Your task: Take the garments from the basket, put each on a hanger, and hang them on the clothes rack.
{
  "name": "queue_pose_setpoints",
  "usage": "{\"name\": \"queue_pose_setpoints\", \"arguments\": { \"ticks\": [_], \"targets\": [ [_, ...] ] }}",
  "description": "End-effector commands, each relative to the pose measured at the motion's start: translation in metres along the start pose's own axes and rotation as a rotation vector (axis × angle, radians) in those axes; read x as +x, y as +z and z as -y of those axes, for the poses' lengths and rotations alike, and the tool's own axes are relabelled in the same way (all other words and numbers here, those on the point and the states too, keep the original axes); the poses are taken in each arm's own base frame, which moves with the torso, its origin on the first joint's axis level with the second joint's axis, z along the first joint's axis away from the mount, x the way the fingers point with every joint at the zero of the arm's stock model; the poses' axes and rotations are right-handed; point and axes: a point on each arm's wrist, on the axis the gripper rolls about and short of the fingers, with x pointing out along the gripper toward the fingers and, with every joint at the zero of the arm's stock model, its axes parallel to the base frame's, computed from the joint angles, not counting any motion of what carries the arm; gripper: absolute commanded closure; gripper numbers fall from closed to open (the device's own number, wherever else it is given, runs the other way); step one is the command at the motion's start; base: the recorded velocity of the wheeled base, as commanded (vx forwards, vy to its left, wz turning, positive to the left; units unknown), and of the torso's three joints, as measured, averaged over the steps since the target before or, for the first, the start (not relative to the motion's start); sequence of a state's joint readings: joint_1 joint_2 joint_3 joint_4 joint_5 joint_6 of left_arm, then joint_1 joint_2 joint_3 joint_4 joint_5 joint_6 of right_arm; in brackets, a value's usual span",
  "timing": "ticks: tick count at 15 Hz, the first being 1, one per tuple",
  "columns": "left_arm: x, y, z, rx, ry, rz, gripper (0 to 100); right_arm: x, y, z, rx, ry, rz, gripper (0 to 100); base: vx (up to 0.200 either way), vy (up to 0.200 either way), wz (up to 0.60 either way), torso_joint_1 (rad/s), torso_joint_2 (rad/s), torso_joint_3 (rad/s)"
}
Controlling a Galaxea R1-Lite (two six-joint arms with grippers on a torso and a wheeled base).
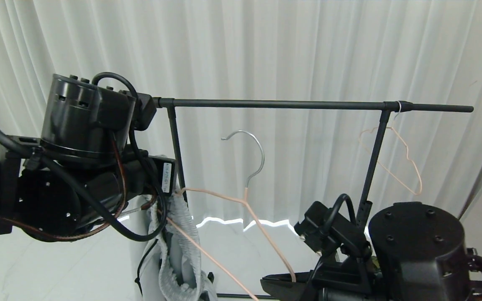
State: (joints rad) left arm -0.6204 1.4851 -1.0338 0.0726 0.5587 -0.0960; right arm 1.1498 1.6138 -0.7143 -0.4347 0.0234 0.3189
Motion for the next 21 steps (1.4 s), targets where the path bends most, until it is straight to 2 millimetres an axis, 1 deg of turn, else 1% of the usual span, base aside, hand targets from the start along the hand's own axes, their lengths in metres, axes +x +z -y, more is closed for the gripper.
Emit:
{"name": "queue_pose_setpoints", "arguments": {
  "ticks": [1, 4, 7, 10, 12, 14, 17, 19, 21],
  "targets": [
    [-0.01, 0.002, 0.001, -0.003, -0.022, 0.024, 100, 0.017, -0.005, 0.002, 0.008, -0.028, -0.036, 100, 0.0, 0.0, 0.0, 0.0, 0.0, 0.0],
    [-0.023, 0.004, 0.006, 0.003, -0.067, 0.053, 100, 0.039, -0.005, 0.0, 0.029, -0.04, -0.005, 100, 0.0, 0.0, 0.0, 0.0, 0.0, 0.0],
    [-0.041, 0.005, 0.016, 0.019, -0.143, 0.09, 100, 0.054, -0.007, -0.003, 0.026, -0.042, -0.01, 100, 0.0, 0.0, 0.0, 0.0, 0.0, 0.0],
    [-0.056, 0.006, 0.027, 0.034, -0.217, 0.119, 100, 0.064, -0.006, -0.006, 0.042, -0.049, 0.005, 100, 0.0, 0.0, 0.0, 0.0, 0.0, 0.0],
    [-0.061, 0.007, 0.032, 0.024, -0.245, 0.125, 100, 0.067, -0.007, -0.009, 0.047, -0.051, 0.019, 100, 0.0, 0.0, 0.0, 0.0, 0.0, 0.0],
    [-0.062, 0.005, 0.032, 0.025, -0.248, 0.122, 100, 0.064, -0.006, -0.011, 0.047, -0.063, 0.042, 100, 0.0, 0.0, 0.0, 0.0, 0.0, 0.0],
    [-0.067, 0.007, 0.026, 0.011, -0.248, 0.14, 100, 0.049, 0.0, -0.013, 0.048, -0.057, 0.081, 100, 0.0, 0.0, 0.0, 0.0, 0.0, 0.0],
    [-0.071, 0.007, 0.022, 0.002, -0.25, 0.149, 100, 0.036, 0.004, -0.011, 0.054, -0.046, 0.137, 100, 0.0, 0.0, 0.0, 0.0, 0.0, 0.0],
    [-0.075, 0.01, 0.019, -0.009, -0.253, 0.166, 100, 0.03, 0.006, -0.008, 0.057, -0.051, 0.189, 100, 0.0, 0.0, 0.0, 0.0, 0.0, 0.0]
  ]
}}
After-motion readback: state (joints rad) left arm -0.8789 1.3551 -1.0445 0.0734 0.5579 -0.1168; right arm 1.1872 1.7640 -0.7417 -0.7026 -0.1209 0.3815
